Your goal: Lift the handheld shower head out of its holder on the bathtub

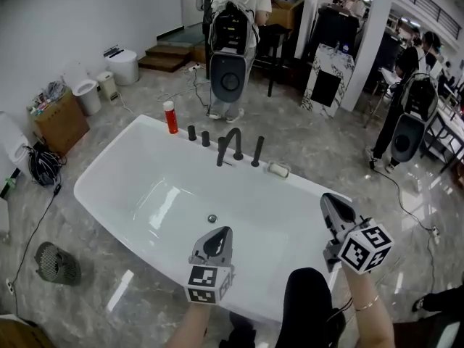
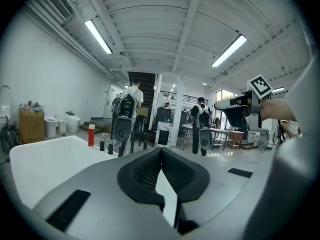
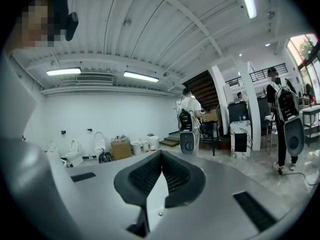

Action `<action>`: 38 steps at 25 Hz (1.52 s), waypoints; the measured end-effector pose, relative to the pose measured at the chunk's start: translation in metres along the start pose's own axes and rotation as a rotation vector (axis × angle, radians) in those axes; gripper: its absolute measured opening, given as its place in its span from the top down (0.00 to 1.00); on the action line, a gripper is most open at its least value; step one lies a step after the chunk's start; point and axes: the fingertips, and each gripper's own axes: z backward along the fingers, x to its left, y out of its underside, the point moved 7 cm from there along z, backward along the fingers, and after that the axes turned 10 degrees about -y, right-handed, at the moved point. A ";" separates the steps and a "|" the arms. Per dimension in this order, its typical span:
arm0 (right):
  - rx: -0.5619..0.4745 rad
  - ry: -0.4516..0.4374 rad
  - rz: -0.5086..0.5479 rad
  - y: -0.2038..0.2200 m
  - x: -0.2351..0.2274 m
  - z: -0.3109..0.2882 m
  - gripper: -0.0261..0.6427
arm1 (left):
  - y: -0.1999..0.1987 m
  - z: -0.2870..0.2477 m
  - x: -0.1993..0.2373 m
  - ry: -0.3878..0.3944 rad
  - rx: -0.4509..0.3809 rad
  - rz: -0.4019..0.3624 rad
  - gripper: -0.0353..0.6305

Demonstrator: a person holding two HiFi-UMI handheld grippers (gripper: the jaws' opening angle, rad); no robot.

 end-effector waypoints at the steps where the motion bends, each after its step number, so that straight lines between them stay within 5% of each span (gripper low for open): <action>1: -0.012 -0.008 -0.011 -0.004 -0.003 0.001 0.95 | -0.002 0.002 -0.001 -0.003 -0.001 -0.007 0.92; 7: 0.000 -0.044 -0.026 0.000 -0.025 -0.018 0.95 | -0.007 0.009 0.009 -0.049 -0.002 -0.040 0.92; 17: 0.096 -0.093 -0.078 0.063 -0.070 -0.110 0.95 | 0.011 -0.047 0.035 -0.115 0.024 -0.006 0.92; 38: 0.238 -0.071 -0.092 0.187 -0.317 -0.424 0.76 | 0.040 -0.372 0.095 -0.155 0.104 0.024 0.92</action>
